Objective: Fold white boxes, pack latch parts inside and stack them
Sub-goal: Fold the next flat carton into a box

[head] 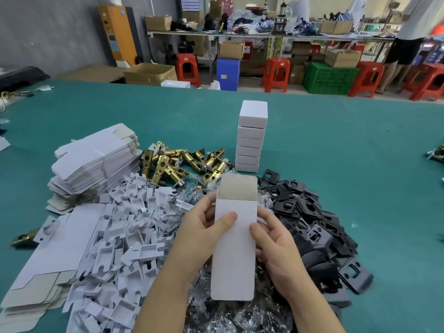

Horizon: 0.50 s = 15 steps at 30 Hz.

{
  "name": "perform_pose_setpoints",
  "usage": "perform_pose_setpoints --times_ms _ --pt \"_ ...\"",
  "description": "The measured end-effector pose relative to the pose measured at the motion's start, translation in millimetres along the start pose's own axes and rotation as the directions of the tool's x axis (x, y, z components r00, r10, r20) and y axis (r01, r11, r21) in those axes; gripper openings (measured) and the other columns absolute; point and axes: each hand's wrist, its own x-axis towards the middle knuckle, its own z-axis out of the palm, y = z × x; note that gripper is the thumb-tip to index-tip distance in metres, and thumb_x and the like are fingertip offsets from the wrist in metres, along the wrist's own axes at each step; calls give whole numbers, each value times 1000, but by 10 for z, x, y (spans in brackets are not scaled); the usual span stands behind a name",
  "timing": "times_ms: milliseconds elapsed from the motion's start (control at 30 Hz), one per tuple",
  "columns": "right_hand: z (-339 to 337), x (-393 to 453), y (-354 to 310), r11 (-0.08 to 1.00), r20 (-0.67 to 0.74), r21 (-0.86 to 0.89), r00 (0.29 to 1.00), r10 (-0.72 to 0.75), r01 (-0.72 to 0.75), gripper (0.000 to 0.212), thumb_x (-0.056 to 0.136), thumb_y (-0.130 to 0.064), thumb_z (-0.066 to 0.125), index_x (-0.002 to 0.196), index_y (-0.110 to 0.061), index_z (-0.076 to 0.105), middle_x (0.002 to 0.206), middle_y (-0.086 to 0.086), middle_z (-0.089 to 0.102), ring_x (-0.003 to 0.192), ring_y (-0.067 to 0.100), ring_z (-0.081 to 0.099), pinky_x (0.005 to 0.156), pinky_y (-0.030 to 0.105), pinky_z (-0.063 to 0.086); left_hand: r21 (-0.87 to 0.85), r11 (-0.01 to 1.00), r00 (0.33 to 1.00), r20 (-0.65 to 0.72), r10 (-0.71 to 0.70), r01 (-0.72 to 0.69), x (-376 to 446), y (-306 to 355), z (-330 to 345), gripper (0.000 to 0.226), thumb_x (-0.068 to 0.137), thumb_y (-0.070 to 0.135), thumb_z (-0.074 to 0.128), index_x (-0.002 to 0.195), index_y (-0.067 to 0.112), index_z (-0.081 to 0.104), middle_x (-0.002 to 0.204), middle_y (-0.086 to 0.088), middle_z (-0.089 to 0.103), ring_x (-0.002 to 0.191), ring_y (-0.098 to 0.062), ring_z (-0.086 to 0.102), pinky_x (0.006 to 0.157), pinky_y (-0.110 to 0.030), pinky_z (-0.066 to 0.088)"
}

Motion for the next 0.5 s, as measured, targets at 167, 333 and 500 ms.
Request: perform_pose_setpoints --times_ms 167,333,500 --pt "12 2 0 999 19 0 999 -34 34 59 90 -30 67 138 -58 47 116 9 75 103 26 74 70 34 60 -15 1000 1000 5 -2 2 14 -23 -5 50 88 33 71 134 40 54 115 5 77 99 -20 75 70 -30 61" --pt "4 -8 10 999 66 -22 998 -22 23 56 92 -26 64 138 -55 52 126 1 72 107 24 73 71 35 61 -17 998 998 17 -57 57 36 -35 -45 55 85 36 71 135 49 52 110 1 78 93 -25 77 67 -36 62" --pt "-45 -10 14 999 51 -42 999 -9 11 38 91 -29 65 127 -37 64 112 2 74 99 23 72 72 35 60 -19 996 996 34 -81 82 43 -49 -63 61 84 36 72 138 48 50 109 -2 78 92 -26 77 66 -36 62"
